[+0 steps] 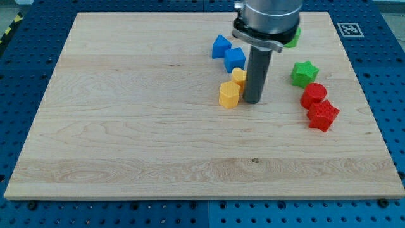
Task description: Move the yellow heart above the yellow hexagon
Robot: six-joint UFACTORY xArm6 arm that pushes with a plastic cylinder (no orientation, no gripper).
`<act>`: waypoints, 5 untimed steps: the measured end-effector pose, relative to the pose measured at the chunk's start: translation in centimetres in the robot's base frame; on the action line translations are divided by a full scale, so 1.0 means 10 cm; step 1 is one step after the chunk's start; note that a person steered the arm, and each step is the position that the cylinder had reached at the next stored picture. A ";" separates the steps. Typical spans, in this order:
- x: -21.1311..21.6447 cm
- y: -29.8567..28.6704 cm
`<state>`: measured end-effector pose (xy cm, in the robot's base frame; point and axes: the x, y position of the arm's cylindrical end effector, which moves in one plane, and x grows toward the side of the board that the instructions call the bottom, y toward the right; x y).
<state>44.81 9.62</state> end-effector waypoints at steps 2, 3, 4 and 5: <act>-0.21 0.28; -0.34 0.28; -0.34 0.25; -0.35 0.08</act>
<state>41.32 10.38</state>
